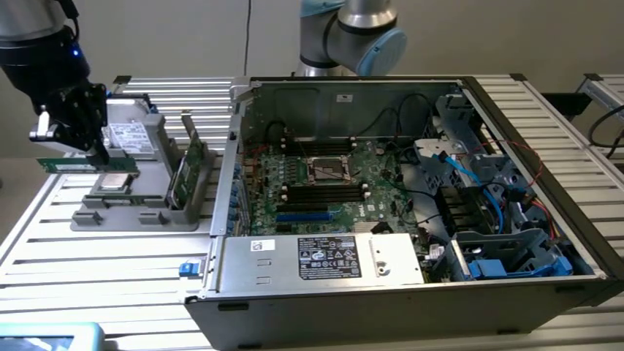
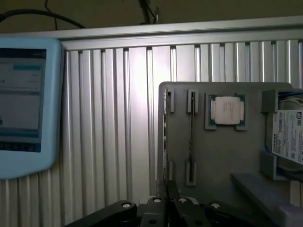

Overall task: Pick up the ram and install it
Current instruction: 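Pick up the ram and move it above insertion slot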

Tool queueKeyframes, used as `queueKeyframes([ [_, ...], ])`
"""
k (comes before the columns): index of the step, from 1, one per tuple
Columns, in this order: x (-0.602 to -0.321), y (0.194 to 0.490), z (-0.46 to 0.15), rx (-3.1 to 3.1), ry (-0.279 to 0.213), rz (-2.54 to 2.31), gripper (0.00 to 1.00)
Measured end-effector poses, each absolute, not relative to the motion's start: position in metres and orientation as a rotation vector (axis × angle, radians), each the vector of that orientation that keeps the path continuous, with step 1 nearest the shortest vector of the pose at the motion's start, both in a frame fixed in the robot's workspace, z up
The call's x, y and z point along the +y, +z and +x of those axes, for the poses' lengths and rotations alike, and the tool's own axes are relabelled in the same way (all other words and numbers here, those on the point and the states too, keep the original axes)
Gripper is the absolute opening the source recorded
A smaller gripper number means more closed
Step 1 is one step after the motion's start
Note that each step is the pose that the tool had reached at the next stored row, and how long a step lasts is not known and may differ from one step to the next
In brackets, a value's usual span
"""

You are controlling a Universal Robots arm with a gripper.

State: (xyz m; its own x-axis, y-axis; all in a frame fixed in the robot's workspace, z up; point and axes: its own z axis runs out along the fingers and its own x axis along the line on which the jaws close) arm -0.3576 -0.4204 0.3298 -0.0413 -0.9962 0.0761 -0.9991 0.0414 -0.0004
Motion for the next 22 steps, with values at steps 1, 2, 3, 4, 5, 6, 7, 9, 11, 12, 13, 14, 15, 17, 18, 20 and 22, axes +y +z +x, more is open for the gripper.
queueKeyframes([
  [1, -0.42, 0.334, -0.354, -2.227, 0.082, 2.136, 0.12],
  [2, -0.42, 0.339, -0.351, -2.227, 0.082, 2.136, 0.12],
  [3, -0.42, 0.343, -0.348, -2.227, 0.082, 2.136, 0.12],
  [4, -0.42, 0.347, -0.345, -2.227, 0.082, 2.136, 0.12],
  [5, -0.42, 0.351, -0.342, -2.227, 0.082, 2.136, 0.12],
  [6, -0.42, 0.355, -0.339, -2.227, 0.082, 2.136, 0.12],
  [7, -0.42, 0.359, -0.335, -2.227, 0.082, 2.136, 0.12],
  [9, -0.42, 0.367, -0.33, -2.227, 0.082, 2.136, 0.12],
  [11, -0.42, 0.373, -0.325, -2.227, 0.082, 2.136, 0.12],
  [12, -0.42, 0.375, -0.322, -2.227, 0.082, 2.136, 0.12],
  [13, -0.42, 0.376, -0.32, -2.227, 0.082, 2.137, 0.12],
  [14, -0.42, 0.377, -0.318, -2.227, 0.081, 2.137, 0.12],
  [15, -0.42, 0.377, -0.316, -2.227, 0.081, 2.137, 0.12],
  [17, -0.42, 0.378, -0.311, -2.227, 0.082, 2.137, 0.12],
  [18, -0.42, 0.379, -0.309, -2.227, 0.082, 2.137, 0.12],
  [20, -0.42, 0.381, -0.304, -2.228, 0.081, 2.137, 0.12],
  [22, -0.42, 0.384, -0.298, -2.228, 0.08, 2.138, 0.12],
])
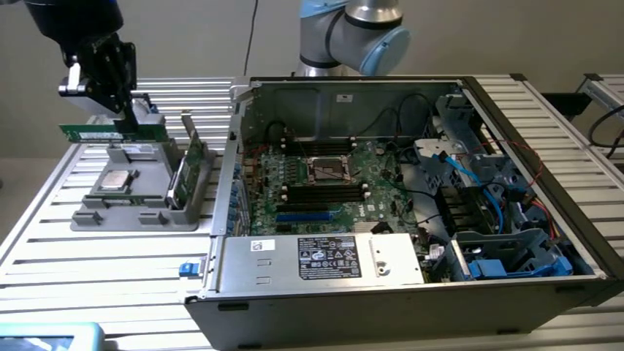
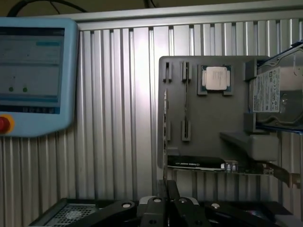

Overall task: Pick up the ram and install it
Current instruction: 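Pick up the ram and move it above insertion slot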

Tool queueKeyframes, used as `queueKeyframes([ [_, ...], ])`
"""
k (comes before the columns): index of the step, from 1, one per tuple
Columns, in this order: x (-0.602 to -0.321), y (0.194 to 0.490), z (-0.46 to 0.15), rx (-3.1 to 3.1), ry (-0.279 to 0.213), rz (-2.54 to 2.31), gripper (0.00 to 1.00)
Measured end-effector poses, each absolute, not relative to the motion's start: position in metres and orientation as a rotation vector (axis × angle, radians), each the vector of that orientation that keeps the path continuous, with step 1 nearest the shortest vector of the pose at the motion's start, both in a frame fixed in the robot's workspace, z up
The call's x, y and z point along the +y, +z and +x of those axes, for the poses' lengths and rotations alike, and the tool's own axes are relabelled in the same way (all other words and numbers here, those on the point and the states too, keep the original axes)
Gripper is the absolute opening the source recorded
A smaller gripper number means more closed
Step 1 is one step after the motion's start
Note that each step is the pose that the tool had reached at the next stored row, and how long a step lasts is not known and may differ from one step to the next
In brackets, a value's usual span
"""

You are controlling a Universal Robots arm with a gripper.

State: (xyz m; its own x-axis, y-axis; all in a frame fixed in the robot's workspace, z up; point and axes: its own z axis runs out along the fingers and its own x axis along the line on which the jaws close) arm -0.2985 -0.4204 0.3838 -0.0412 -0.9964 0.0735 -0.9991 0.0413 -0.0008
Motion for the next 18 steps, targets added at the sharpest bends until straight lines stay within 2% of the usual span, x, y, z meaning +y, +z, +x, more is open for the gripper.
queueKeyframes([
  [18, -0.42, 0.4, -0.226, -2.233, 0.07, 2.143, 0.12],
])
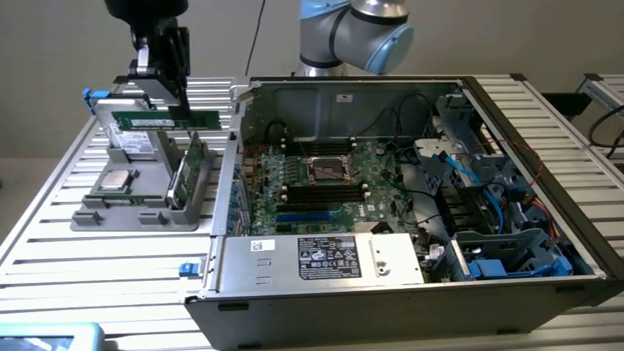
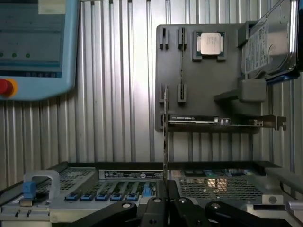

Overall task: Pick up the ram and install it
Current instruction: 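Pick up the ram and move it above insertion slot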

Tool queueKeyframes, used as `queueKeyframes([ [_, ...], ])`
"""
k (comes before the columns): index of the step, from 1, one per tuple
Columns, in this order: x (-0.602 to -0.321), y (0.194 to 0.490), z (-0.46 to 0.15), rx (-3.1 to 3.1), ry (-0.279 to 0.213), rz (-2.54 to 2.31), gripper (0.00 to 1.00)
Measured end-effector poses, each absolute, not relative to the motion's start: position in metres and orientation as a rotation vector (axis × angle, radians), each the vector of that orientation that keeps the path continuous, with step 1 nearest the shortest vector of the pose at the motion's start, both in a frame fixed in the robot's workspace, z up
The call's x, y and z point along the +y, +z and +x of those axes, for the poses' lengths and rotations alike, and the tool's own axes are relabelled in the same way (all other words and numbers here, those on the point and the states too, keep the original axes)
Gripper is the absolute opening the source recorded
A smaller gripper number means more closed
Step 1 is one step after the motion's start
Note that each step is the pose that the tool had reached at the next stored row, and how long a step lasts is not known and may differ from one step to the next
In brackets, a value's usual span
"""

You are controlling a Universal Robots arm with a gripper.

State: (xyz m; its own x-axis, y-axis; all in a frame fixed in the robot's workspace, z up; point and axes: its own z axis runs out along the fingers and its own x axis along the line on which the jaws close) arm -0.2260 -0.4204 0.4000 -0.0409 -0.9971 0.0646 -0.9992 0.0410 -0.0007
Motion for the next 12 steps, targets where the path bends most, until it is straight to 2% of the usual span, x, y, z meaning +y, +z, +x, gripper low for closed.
queueKeyframes([
  [12, -0.42, 0.4, -0.172, -2.233, 0.07, 2.143, 0.12],
])
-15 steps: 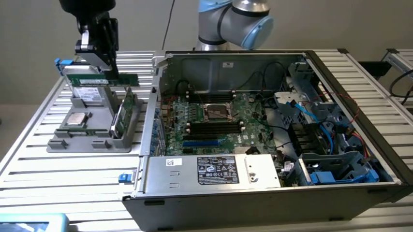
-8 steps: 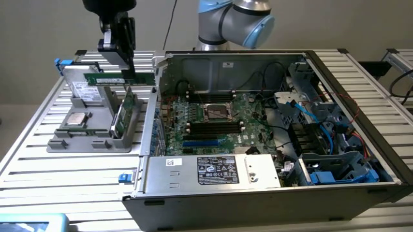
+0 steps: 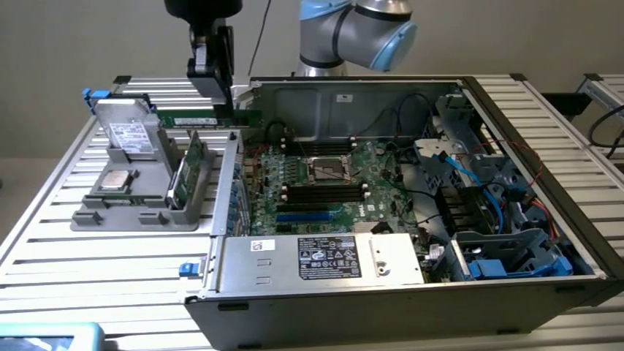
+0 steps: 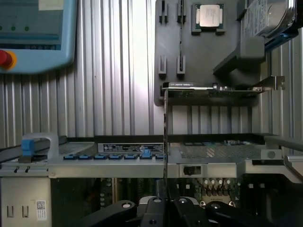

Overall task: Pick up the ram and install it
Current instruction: 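Pick up the ram and move it above insertion slot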

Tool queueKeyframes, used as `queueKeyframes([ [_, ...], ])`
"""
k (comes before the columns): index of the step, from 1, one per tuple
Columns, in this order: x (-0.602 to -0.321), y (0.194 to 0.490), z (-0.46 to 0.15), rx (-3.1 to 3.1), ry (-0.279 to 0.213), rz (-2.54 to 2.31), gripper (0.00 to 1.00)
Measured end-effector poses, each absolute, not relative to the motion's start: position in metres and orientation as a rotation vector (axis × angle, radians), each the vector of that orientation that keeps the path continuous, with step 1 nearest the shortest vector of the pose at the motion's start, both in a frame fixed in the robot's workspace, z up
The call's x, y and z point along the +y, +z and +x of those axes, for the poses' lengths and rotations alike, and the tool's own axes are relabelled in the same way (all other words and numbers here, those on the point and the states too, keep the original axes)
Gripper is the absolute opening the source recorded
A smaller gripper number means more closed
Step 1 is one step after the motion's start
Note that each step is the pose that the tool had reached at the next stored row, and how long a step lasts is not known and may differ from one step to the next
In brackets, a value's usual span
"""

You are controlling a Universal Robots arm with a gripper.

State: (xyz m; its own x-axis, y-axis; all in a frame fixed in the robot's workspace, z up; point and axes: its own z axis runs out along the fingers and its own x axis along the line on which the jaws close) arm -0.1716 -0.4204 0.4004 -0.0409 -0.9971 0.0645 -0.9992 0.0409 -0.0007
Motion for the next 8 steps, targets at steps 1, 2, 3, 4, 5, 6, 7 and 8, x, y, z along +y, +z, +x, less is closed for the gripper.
queueKeyframes([
  [1, -0.42, 0.4, -0.167, -2.233, 0.07, 2.143, 0.12],
  [2, -0.42, 0.4, -0.162, -2.232, 0.07, 2.143, 0.12],
  [3, -0.42, 0.4, -0.158, -2.232, 0.07, 2.143, 0.12],
  [4, -0.42, 0.4, -0.153, -2.233, 0.07, 2.143, 0.12],
  [5, -0.42, 0.4, -0.149, -2.232, 0.07, 2.143, 0.12],
  [6, -0.42, 0.4, -0.144, -2.232, 0.07, 2.143, 0.12],
  [7, -0.42, 0.4, -0.14, -2.232, 0.07, 2.143, 0.12],
  [8, -0.42, 0.4, -0.135, -2.232, 0.07, 2.143, 0.12],
])
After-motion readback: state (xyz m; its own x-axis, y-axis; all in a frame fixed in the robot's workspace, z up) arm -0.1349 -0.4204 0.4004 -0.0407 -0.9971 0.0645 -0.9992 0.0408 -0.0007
